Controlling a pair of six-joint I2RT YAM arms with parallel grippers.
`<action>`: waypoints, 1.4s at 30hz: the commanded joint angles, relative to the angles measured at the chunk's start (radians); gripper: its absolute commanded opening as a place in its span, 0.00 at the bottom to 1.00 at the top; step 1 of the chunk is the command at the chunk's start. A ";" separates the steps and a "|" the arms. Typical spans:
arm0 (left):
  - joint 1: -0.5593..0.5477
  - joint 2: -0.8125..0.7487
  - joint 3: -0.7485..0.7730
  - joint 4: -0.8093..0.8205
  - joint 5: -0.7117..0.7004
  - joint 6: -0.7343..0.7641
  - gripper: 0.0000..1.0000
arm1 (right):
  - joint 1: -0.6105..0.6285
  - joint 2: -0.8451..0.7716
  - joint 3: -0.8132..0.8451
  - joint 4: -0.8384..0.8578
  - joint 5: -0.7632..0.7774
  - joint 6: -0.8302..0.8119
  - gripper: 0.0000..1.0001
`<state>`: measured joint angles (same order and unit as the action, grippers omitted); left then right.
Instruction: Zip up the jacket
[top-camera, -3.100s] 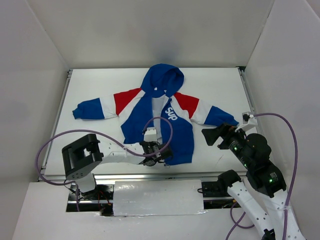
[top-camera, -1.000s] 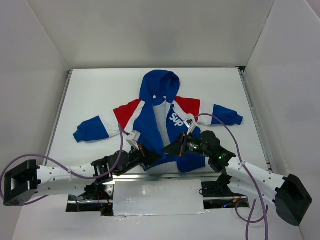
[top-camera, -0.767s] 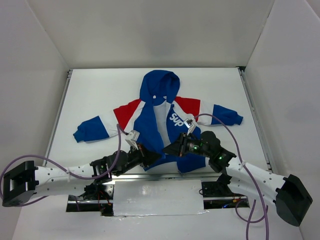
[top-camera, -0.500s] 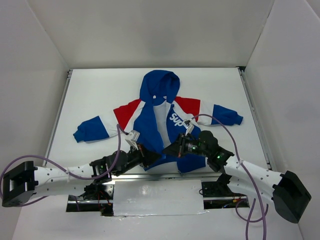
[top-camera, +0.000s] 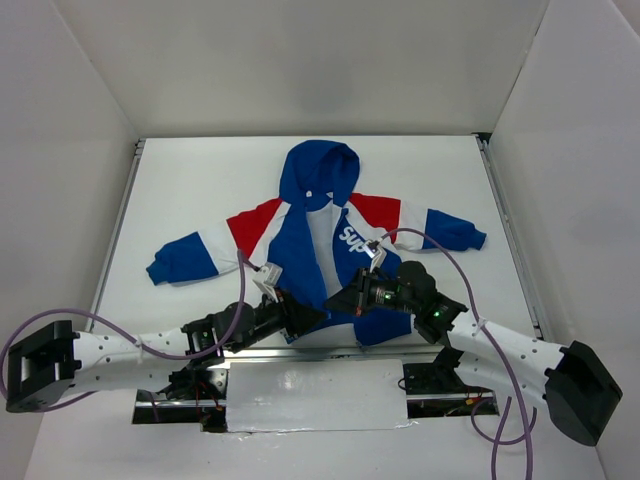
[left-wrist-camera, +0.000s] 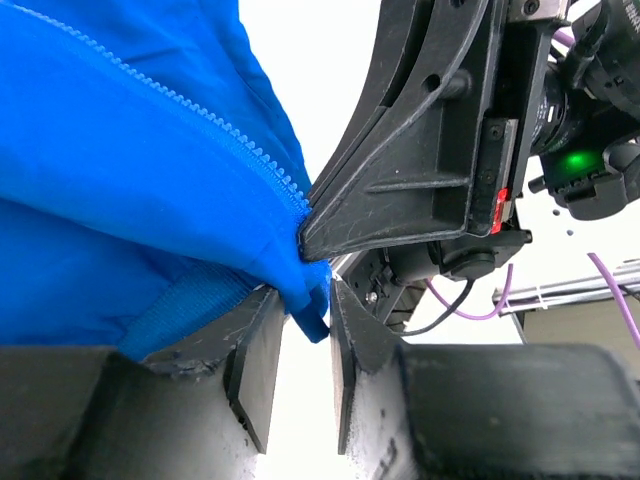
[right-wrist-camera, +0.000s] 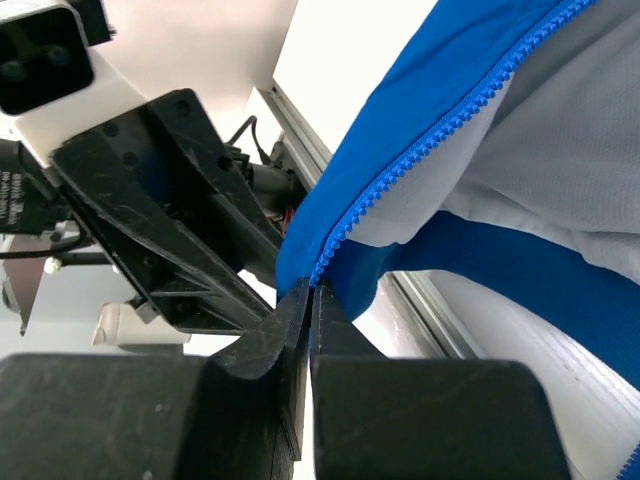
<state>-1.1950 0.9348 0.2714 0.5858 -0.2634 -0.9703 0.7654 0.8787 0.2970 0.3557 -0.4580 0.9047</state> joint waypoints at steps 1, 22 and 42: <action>-0.002 0.019 -0.003 0.111 0.036 0.016 0.37 | 0.008 -0.021 0.022 0.062 -0.033 0.006 0.00; -0.002 0.047 0.026 0.115 0.041 0.039 0.03 | 0.008 -0.021 -0.001 0.077 -0.045 0.011 0.00; -0.002 -0.027 -0.005 0.025 0.020 0.018 0.00 | 0.006 -0.069 0.126 -0.192 0.056 -0.139 0.12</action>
<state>-1.1950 0.9245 0.2672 0.5720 -0.2409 -0.9493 0.7662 0.8009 0.3843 0.1783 -0.4042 0.8021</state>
